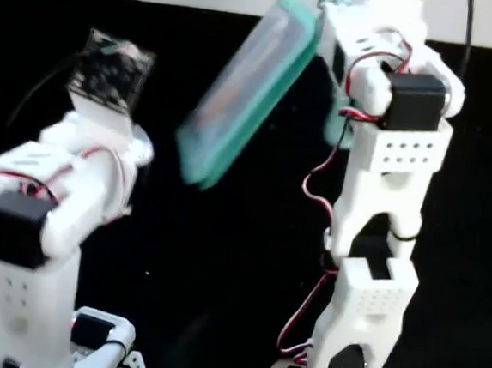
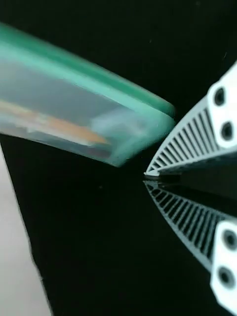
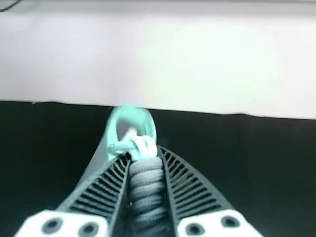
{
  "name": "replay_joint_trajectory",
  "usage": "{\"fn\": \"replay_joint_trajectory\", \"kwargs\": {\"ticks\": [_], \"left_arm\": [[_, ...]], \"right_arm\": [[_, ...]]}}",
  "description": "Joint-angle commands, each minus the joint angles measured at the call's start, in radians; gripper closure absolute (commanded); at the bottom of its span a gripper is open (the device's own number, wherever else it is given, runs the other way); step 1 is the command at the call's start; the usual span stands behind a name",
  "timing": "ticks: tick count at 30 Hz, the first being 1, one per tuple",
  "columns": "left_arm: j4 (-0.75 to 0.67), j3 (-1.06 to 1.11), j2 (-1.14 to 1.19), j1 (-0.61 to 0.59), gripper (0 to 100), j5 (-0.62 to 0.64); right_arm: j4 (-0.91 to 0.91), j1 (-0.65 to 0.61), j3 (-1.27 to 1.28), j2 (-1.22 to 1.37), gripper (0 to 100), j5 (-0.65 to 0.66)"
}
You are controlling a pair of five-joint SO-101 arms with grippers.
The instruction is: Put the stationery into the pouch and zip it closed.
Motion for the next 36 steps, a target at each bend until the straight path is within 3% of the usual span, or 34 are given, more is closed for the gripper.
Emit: {"fn": "replay_joint_trajectory", "kwargs": {"ticks": [1, 16, 30, 36], "left_arm": [[0.020, -0.008, -0.065, 0.005, 99, -0.003], [0.015, -0.007, -0.087, -0.042, 99, -0.006], [0.008, -0.007, -0.087, -0.044, 99, -0.008], [-0.135, 0.053, -0.085, -0.044, 99, -0.008]], "right_arm": [[-0.031, 0.022, -0.013, 0.012, 99.3, -0.006], [-0.002, 0.016, -0.021, 0.031, 99.3, -0.011], [0.102, -0.137, -0.022, -0.036, 99.3, -0.063], [0.114, -0.180, -0.015, -0.068, 99.3, -0.081]]}}
